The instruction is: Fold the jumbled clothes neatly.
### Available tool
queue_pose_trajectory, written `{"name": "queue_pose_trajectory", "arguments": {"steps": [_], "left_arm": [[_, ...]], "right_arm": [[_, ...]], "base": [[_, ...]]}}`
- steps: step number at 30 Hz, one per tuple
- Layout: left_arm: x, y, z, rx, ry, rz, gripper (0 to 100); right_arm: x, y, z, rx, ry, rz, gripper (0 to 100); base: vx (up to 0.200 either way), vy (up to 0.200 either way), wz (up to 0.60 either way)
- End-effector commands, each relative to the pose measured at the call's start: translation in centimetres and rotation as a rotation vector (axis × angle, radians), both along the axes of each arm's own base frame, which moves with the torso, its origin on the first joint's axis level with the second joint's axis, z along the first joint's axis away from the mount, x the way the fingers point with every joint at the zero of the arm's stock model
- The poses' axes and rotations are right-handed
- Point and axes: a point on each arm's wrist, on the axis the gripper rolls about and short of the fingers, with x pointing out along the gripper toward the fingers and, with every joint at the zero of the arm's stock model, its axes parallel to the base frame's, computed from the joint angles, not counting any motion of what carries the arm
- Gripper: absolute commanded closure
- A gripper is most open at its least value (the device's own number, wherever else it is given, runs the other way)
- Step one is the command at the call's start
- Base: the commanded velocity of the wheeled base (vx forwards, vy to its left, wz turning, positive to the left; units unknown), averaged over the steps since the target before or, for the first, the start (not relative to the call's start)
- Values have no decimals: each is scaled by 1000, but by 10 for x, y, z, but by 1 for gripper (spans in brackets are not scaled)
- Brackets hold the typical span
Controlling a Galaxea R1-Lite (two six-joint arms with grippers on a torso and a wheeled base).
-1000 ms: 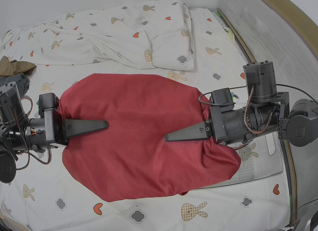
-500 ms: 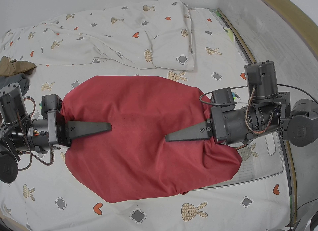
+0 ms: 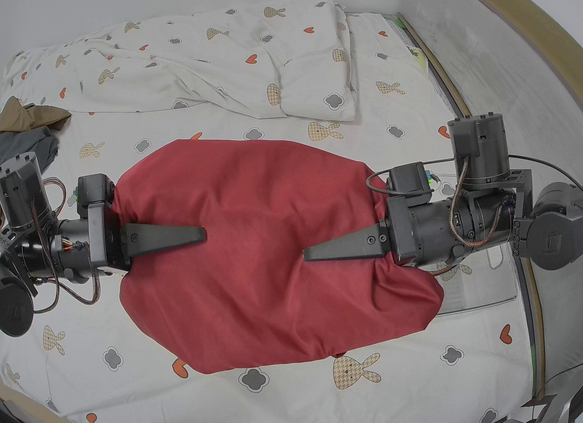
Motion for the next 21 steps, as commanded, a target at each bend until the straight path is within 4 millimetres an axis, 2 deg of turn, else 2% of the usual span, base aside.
{"name": "queue_pose_trajectory", "arguments": {"steps": [1,8,11,21], "left_arm": [[-1,0,0,0,1,-1,100],[-1,0,0,0,0,0,100],[0,0,-1,1,4,0,100],[0,0,0,0,3,0,100]], "right_arm": [[0,0,0,1,-1,0,100],[-1,0,0,1,-1,2,100],[-1,0,0,1,-1,2,100],[-1,0,0,1,-1,2,100]], "base": [[0,0,0],[0,0,0],[-200,0,0],[-200,-200,0]]}}
